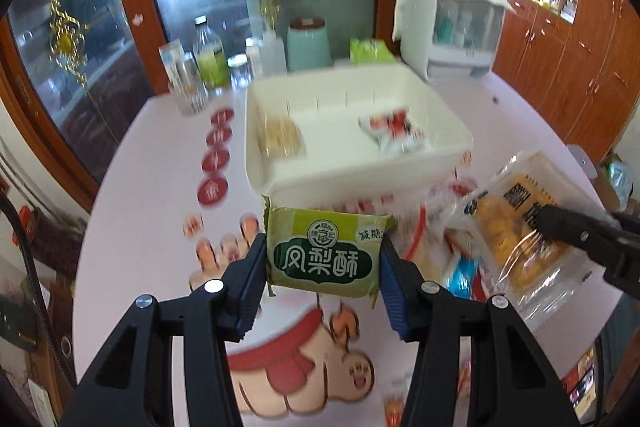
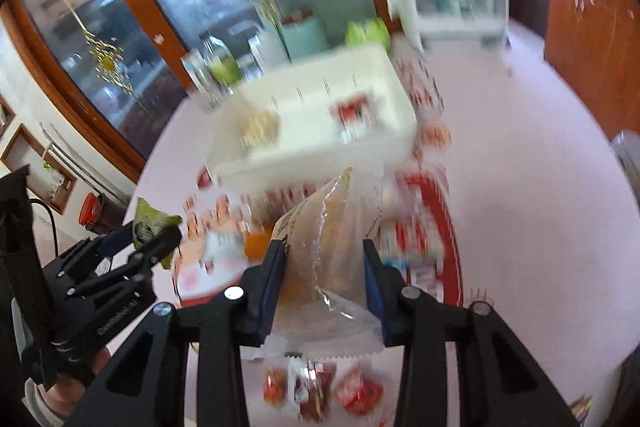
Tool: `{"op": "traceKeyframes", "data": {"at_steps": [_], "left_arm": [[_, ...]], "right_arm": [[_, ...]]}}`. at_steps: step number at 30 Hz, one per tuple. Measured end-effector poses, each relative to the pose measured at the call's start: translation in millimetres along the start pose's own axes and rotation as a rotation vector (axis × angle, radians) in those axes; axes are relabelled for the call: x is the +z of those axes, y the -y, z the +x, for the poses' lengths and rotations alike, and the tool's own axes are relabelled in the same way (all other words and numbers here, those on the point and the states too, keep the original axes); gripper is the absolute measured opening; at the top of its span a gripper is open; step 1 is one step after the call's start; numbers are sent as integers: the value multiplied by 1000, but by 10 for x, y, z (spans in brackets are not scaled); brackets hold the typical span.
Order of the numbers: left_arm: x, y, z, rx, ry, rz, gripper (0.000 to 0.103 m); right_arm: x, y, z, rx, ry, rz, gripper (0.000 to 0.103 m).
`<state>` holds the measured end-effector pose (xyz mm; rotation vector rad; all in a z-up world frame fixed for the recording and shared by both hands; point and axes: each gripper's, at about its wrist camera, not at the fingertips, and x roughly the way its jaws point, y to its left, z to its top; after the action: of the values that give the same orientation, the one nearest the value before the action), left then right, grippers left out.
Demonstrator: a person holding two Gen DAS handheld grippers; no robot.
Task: Organize snacks
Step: 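Carry both packs over the tray and open both grippers to drop them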
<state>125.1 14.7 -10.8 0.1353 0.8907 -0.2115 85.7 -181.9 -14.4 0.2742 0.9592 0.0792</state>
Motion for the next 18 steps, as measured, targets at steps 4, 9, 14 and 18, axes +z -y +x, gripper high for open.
{"op": "traceKeyframes", "data": {"at_steps": [4, 9, 14, 18], "left_arm": [[350, -47, 10, 25, 47, 11, 50], [824, -113, 160, 59, 89, 20, 50], [1220, -171, 473, 97, 89, 18, 50], [1404, -207, 777, 127, 73, 11, 50]], "right_arm": [[437, -149, -54, -16, 90, -42, 38], [1051, -239, 59, -47, 184, -55, 38], [1463, -301, 318, -70, 212, -64, 38], [1685, -325, 590, -86, 206, -64, 39]]}}
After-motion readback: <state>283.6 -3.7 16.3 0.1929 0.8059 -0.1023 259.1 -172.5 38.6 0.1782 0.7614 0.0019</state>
